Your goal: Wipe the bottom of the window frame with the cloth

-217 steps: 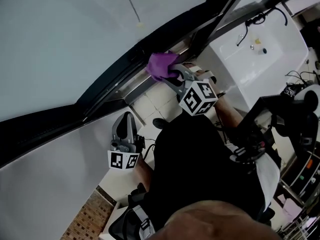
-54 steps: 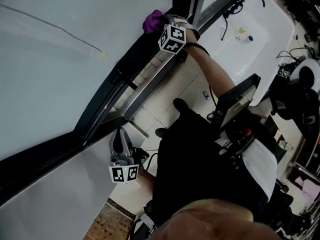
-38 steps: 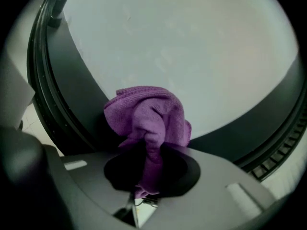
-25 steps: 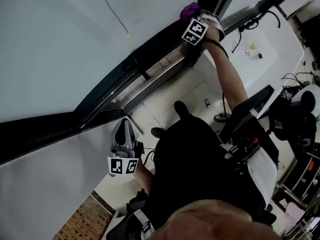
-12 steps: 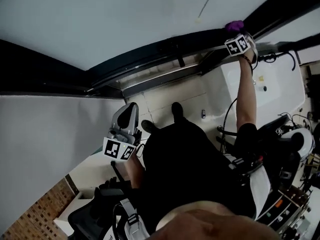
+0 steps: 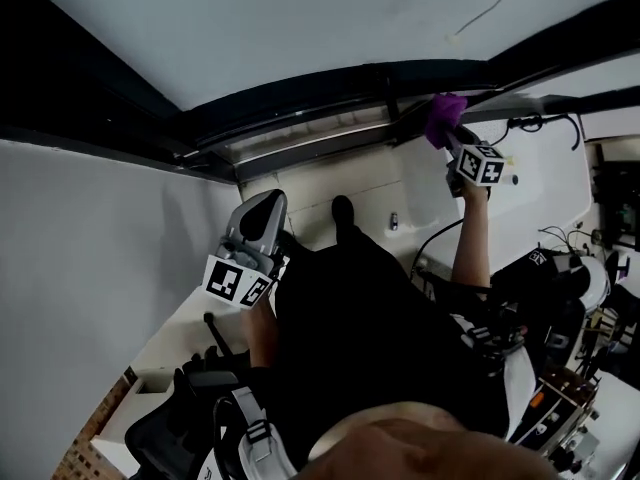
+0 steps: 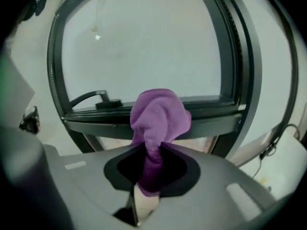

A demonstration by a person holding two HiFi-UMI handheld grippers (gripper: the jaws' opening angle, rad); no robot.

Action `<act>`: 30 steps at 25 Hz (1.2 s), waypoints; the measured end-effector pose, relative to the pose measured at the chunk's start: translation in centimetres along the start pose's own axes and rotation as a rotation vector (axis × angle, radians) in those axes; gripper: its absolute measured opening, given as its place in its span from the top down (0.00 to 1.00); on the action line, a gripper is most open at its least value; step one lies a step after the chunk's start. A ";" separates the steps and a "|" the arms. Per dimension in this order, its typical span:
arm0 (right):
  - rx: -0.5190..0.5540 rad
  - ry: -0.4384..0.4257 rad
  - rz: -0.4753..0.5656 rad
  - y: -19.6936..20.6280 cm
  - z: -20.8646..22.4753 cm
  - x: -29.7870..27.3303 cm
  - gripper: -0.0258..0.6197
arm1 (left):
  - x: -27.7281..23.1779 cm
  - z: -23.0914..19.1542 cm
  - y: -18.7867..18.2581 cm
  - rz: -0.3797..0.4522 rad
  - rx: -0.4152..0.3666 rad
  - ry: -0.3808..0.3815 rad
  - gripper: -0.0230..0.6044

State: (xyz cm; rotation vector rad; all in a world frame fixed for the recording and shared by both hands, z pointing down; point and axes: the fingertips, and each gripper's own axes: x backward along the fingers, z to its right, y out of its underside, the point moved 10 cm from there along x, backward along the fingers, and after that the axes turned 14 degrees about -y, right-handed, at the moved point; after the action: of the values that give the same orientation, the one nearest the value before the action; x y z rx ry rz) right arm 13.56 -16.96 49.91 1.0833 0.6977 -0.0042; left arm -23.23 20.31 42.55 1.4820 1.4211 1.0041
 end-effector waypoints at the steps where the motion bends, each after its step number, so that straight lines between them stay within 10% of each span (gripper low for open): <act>1: -0.035 -0.034 0.013 1.8 -1.6 -0.2 0.86 | 0.0 -0.2 0.0 -0.006 0.006 0.007 0.96; 7: -0.245 -0.310 0.115 7.2 -12.4 -2.0 0.86 | -0.5 -1.2 0.5 -0.030 0.036 0.079 0.96; 15: -0.144 -0.652 0.219 4.2 -22.5 -2.3 0.86 | -0.5 -1.1 0.9 -0.024 0.053 0.092 0.96; 30: 0.032 -1.237 0.380 0.1 -23.6 0.1 0.86 | -1.5 7.7 0.6 0.009 -0.078 -0.167 0.96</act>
State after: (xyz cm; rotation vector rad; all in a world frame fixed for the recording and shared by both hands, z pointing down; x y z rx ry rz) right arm 1.42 2.19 43.40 1.0038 -0.6198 -0.3318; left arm -15.89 18.47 40.56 1.4799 1.2441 0.9090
